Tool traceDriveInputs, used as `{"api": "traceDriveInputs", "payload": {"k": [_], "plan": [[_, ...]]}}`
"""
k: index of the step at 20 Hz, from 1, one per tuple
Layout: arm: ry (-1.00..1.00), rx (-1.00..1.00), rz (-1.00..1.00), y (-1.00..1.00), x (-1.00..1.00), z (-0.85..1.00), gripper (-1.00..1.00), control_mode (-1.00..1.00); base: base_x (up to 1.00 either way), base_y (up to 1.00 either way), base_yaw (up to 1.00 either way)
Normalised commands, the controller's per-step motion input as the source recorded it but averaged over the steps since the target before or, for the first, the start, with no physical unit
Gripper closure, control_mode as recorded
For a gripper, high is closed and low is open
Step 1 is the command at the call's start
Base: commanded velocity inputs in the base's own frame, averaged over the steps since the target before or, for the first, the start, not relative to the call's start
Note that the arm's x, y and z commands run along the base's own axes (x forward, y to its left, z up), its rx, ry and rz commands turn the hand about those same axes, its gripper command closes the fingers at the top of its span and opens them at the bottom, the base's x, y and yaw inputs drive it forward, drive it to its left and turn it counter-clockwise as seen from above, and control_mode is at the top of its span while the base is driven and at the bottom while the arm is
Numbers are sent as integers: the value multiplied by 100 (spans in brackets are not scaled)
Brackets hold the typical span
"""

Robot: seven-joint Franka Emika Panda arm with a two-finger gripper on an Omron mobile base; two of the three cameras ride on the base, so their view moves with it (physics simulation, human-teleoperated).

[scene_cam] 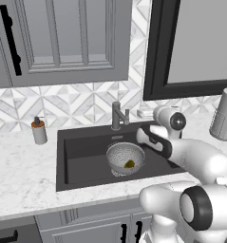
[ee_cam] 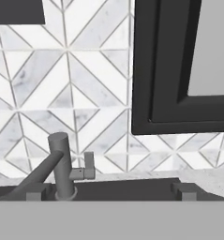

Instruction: Put the colander in the sink, put the kiwi in the colander, and turn on the sink faucet and pour water over the colander.

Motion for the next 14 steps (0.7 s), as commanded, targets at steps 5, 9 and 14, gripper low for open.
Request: {"api": "traceDriveInputs", "payload": {"k": [5, 9, 14], "plan": [[0, 0, 0, 1, 22, -3, -100, -100, 0, 0, 0], [0, 2, 1, 0, 16, -18, -100, -100, 0, 0, 0], [0, 2, 0, 0, 11, -27, -100, -100, 0, 0, 0]]}}
